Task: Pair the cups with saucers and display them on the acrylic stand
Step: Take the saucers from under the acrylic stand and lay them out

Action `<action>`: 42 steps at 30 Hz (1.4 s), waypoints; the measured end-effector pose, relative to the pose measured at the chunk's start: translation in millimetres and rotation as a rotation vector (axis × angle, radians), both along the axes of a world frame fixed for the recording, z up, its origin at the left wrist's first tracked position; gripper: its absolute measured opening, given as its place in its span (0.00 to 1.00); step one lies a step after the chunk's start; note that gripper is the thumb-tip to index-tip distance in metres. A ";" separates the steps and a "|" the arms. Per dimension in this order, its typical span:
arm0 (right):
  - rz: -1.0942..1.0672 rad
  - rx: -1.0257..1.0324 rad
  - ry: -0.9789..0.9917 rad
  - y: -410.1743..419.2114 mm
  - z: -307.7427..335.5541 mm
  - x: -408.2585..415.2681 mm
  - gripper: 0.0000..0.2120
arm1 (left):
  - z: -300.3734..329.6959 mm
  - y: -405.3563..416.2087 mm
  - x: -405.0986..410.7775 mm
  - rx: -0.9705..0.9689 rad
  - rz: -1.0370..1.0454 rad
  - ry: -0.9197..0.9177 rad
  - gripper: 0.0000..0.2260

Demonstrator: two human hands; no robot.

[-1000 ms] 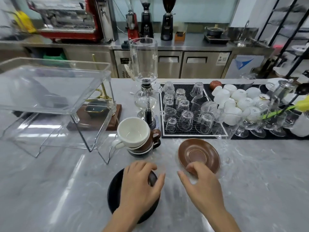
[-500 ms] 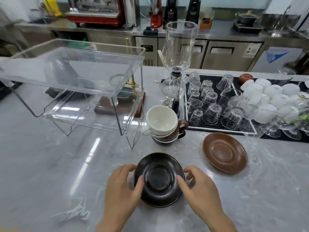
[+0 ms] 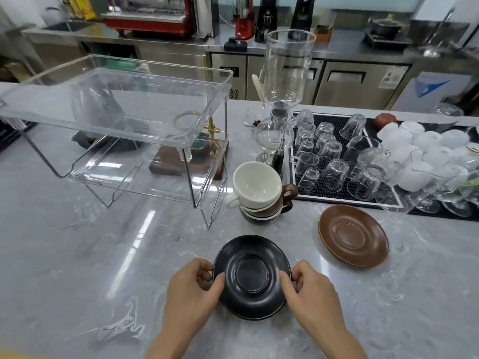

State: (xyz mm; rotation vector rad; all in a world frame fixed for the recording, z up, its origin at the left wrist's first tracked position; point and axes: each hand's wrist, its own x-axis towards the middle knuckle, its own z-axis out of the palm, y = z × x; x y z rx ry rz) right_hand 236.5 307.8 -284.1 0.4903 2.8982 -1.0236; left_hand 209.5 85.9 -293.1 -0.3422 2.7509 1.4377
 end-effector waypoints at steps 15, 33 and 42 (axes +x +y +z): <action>-0.150 -0.278 0.053 2.0 5.1 -6.1 0.12 | 10.4 1.8 -4.3 0.193 0.038 -0.044 0.07; -0.304 -0.853 0.040 73.3 24.9 17.1 0.05 | 39.4 53.8 -13.3 0.585 -0.143 -0.268 0.05; -0.407 -0.812 0.069 118.7 22.9 50.2 0.06 | 36.0 107.2 -11.3 0.484 -0.304 -0.336 0.06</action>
